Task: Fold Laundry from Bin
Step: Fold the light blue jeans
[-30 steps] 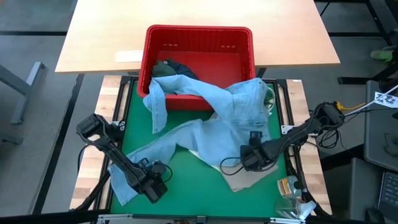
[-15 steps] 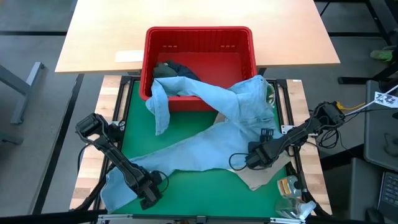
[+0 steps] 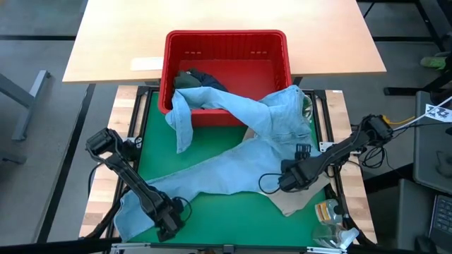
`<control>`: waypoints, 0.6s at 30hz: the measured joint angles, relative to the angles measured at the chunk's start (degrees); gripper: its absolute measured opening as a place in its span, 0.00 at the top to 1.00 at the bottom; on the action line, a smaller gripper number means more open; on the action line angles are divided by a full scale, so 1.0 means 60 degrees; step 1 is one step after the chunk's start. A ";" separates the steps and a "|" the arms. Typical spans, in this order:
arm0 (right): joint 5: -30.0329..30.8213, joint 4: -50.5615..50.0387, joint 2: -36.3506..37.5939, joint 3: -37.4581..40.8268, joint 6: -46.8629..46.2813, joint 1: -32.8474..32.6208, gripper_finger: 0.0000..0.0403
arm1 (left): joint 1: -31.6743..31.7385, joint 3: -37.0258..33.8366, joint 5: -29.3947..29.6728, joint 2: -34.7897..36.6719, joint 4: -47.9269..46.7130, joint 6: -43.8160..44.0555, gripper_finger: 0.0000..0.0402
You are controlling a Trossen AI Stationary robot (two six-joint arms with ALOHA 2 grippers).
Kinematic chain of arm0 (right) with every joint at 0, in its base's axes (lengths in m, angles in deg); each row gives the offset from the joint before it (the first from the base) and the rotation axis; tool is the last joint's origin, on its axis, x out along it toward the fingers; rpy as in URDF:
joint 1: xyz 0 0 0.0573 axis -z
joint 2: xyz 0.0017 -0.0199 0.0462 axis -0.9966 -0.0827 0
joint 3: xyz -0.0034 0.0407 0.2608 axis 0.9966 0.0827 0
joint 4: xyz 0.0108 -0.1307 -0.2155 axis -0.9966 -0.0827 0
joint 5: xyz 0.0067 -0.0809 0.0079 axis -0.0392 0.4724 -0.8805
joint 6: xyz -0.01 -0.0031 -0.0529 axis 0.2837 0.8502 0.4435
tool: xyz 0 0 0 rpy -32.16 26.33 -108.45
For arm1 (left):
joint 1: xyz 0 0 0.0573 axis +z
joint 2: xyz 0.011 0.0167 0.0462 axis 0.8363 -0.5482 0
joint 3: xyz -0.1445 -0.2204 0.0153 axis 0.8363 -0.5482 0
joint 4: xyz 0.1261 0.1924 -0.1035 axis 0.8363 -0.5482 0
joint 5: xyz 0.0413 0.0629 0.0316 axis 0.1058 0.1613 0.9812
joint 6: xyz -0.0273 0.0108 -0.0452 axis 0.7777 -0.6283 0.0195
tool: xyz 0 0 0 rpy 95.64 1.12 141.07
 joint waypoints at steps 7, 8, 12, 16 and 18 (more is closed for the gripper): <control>0.0392 -0.0279 0.0158 -0.0933 0.0012 0.0000 0.50 | 0.0038 0.1044 0.1284 0.0020 0.0052 -0.0560 0.99; 0.0392 -0.0183 0.0158 -0.1033 0.0014 0.0000 0.50 | 0.0048 0.1147 0.1654 0.0023 0.0046 -0.0573 1.00; 0.0398 0.0803 0.0165 -0.1144 0.0015 0.0000 0.50 | 0.0055 0.1301 0.3821 0.0031 0.0253 -0.0643 0.99; 0.0410 0.2042 0.0172 -0.1018 0.0232 0.0000 0.50 | 0.0103 0.1268 0.6369 0.0031 0.0326 -0.0712 0.97; 0.0543 0.2497 0.0168 -0.0880 0.0486 0.0000 0.50 | 0.0197 0.1174 0.7224 0.0031 0.0302 -0.0706 0.97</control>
